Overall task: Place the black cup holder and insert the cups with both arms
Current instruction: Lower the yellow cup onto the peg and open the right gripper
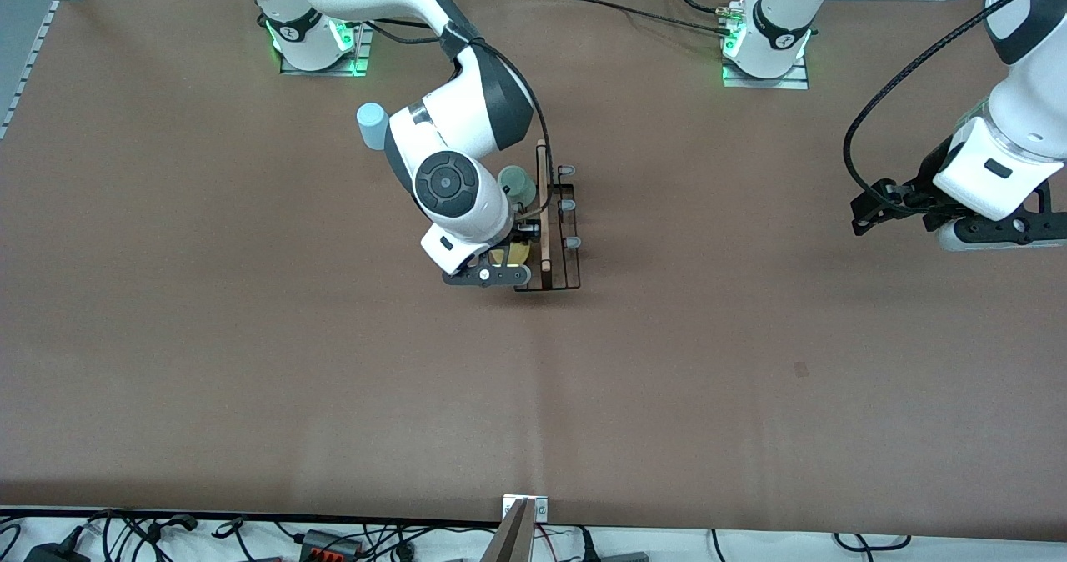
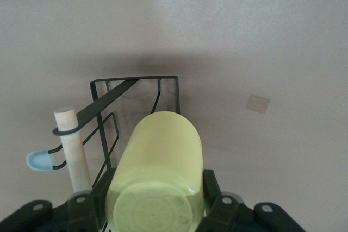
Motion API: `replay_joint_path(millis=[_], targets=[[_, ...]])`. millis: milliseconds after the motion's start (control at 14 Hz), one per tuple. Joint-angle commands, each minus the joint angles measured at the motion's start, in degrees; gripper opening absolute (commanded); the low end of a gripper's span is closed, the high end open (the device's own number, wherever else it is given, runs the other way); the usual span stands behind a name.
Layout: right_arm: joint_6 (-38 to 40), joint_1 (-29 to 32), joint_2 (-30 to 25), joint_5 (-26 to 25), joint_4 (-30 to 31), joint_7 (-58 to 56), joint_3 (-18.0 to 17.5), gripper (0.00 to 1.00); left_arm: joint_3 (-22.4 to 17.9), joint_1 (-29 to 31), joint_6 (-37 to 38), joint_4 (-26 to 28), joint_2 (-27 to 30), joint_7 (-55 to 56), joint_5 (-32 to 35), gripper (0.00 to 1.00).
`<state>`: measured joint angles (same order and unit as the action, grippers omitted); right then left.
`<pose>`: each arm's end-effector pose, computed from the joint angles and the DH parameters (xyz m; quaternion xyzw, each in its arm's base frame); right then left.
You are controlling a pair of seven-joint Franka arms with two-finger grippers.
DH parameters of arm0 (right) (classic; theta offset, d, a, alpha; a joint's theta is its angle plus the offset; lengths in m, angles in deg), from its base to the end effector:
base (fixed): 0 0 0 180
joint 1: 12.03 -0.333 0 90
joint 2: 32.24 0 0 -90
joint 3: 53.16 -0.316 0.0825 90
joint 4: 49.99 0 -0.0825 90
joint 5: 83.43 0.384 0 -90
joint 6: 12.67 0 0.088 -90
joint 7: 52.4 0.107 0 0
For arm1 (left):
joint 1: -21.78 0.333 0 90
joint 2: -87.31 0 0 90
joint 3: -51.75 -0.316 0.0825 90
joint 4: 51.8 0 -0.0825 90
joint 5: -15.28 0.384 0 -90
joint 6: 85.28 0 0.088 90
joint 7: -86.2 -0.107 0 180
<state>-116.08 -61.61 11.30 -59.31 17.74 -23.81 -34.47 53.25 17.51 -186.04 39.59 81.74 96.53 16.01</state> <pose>0.5784 0.4634 0.3436 -0.9948 0.0026 0.0879 0.0517 0.5960 -0.0584 0.5740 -0.9987 -0.0389 -0.0335 0.0003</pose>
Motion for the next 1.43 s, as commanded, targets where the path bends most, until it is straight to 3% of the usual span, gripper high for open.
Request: replay_joint_path(millis=[0, 714, 786, 857, 1143, 1357], targets=[[-0.56, -0.51, 0.22, 0.40, 0.56, 0.07, 0.12, 0.23, -0.18, -0.21, 0.73, -0.68, -0.14, -0.31, -0.81, 1.00], [-2.93, -1.75, 2.51, 0.49, 0.65, 0.50, 0.12, 0.26, -0.18, -0.21, 0.56, -0.77, -0.40, -0.31, -0.81, 1.00], [-2.93, -1.75, 2.51, 0.57, 0.65, 0.50, 0.12, 0.49, -0.18, -0.21, 0.47, -0.77, -0.40, -0.31, -0.81, 1.00], [-2.93, -1.83, 2.42, 0.58, 0.82, 0.59, 0.12, 0.99, -0.18, -0.21, 0.47, -0.77, -0.49, -0.31, -0.81, 1.00], [-2.41, -1.92, 1.19, 0.49, 0.65, 0.50, 0.64, 1.00, -0.18, -0.21, 0.47, -0.77, -0.49, -0.31, -0.81, 1.00], [-1.62, -0.87, -2.66, -0.13, 0.56, -0.02, 1.17, 1.00, -0.18, -0.21, 0.47, -0.77, -0.49, -0.31, -0.81, 1.00]])
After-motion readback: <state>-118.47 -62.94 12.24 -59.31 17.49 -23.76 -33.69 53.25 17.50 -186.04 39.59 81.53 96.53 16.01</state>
